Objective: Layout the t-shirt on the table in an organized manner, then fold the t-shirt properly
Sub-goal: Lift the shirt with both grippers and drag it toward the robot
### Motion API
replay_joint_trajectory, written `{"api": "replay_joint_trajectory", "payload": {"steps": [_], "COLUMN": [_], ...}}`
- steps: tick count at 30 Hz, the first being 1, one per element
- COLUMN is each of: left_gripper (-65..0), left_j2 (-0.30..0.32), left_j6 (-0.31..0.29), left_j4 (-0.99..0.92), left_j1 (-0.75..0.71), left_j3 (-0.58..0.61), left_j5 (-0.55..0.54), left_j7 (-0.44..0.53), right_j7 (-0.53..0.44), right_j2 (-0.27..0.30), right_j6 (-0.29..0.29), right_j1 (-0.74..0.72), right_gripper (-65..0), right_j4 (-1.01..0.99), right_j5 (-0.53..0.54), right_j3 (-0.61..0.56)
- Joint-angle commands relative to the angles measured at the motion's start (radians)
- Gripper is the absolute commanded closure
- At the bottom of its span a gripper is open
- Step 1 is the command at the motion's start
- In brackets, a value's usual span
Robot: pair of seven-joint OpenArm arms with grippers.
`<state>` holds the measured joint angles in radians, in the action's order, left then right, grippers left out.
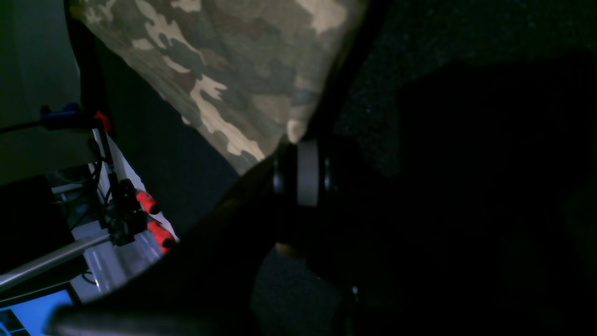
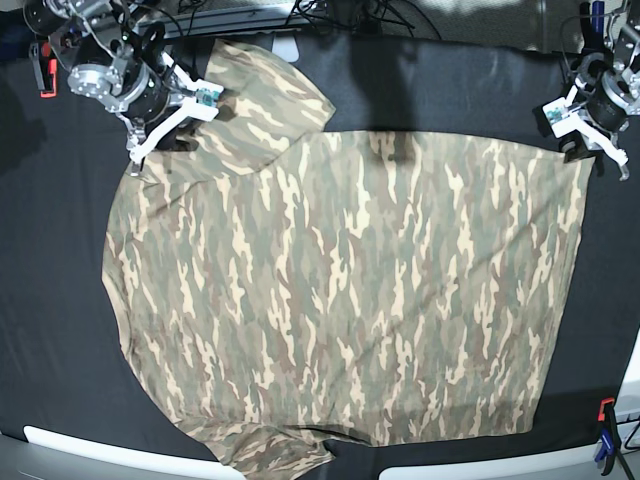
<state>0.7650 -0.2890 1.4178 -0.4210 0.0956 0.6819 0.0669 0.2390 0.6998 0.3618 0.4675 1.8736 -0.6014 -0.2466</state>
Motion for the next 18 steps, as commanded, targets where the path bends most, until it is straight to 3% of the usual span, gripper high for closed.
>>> {"api": "replay_joint_trajectory", "payload": {"steps": [1,5,9,12,18], "left_gripper": [0.0,0.0,0.0,0.0,0.0], "left_j2": [0.016,0.016,0.017,0.018,0.017], "left_j6": [-0.029,-0.029,-0.029,-0.027,-0.002], "left_j4": [-0.001,-0.001,-0.001,0.003,0.034], "left_j1": [-0.006,-0.006,-0.010,-0.021,-0.084], "left_j3": [-0.002,-0.002,-0.002,-0.002,-0.003], "left_j5": [0.006,0.006,0.003,-0.081,-0.224], "left_j7": [-0.025,-0.024,-0.021,-0.023,-0.025], "right_j7": [-0.005,0.016,0.107,0.138,0.179], "right_j2": [0.008,0.007,0.013,0.028,0.078], "right_j6": [-0.010,-0.011,-0.056,-0.061,-0.186], "right_j1": [-0.009,-0.013,-0.012,0.001,0.089], "right_gripper": [-18.8,0.0,0.0,0.0,0.0], "right_j4": [0.000,-0.017,-0.014,0.000,0.072], "right_j5": [-0.004,0.001,0.090,0.135,0.145], "right_j3": [0.008,0.008,0.008,0.008,0.012]}}
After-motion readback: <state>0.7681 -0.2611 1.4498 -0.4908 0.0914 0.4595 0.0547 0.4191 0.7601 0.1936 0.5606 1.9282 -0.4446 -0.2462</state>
